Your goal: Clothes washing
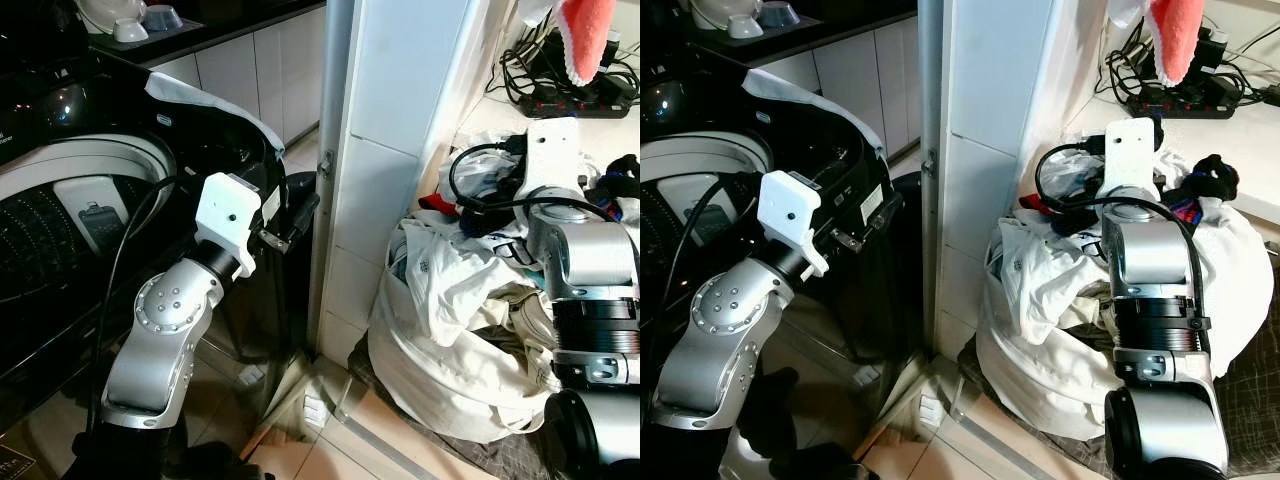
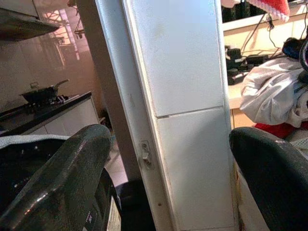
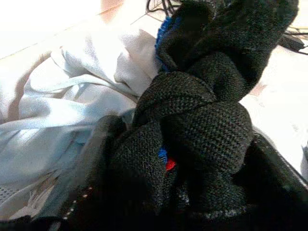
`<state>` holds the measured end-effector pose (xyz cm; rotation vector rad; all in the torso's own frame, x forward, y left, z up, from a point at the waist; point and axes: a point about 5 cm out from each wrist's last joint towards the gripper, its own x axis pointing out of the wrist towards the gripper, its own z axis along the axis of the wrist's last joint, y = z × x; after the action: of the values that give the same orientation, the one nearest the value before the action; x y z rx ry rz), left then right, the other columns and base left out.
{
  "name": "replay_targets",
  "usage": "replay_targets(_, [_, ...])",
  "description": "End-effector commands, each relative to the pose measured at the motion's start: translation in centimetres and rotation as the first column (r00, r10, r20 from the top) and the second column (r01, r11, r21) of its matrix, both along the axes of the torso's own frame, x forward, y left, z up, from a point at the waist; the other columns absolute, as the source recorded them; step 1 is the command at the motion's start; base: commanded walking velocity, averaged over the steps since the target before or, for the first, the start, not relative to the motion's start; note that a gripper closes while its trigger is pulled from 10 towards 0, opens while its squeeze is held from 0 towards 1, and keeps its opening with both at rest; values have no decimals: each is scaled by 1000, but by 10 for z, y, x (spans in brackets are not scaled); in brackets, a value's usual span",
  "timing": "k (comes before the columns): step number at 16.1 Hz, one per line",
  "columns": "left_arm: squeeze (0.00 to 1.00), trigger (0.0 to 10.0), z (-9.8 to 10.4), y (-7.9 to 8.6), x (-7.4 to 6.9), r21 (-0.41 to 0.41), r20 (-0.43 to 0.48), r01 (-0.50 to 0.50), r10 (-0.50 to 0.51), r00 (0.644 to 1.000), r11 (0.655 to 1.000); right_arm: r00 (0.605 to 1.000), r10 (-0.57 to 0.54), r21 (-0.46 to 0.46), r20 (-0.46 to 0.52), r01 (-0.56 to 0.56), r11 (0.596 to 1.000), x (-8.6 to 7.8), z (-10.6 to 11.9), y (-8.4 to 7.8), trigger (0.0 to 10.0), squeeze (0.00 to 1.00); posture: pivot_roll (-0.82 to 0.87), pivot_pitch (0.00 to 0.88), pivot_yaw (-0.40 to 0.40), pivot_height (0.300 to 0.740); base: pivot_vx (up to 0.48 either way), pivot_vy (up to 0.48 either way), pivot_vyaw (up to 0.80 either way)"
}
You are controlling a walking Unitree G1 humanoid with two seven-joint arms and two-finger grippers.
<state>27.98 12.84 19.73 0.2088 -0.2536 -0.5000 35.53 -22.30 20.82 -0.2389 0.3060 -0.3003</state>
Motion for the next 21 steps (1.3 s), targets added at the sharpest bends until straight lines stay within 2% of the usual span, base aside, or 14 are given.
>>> replay_targets(1, [0, 10000, 2, -1, -3, -5, 14, 12, -12, 1000, 1000, 1000, -18, 12, 6, 18, 1000, -3, 2, -3, 0, 0, 31, 0, -44, 740, 0, 0, 0])
replay_targets(4, [0, 10000, 3, 0, -4, -7, 22, 9, -9, 1000, 1000, 999, -7, 11, 51, 7, 1000, -8, 5, -2, 0, 0, 36, 0, -45, 740, 0, 0, 0])
replay_targets(10, [0, 10000, 1, -3, -7, -19, 22, 15, -15, 1000, 1000, 999, -6, 17, 52, 6, 1000, -23, 0, -1, 0, 0, 27, 0, -36, 740, 0, 0, 0])
replay_targets(15, [0, 10000, 4, 1, -4, -64, 19, -12, 13, 1000, 998, 998, -20, 8, 67, 20, 1000, -27, 2, -4, 0, 0, 26, 0, -33, 740, 0, 0, 0])
replay_targets(20, [0, 10000, 7, 9, 3, -80, 47, -110, 114, 992, 991, 994, -18, -13, 106, 20, 1000, -28, 9, -3, 0, 0, 26, 0, -33, 740, 0, 0, 0])
replay_targets(21, [0, 10000, 13, 17, 9, -109, 98, -220, 231, 968, 969, 979, 8, -49, 202, 2, 999, -29, 21, -2, 0, 0, 29, 0, -37, 740, 0, 0, 0])
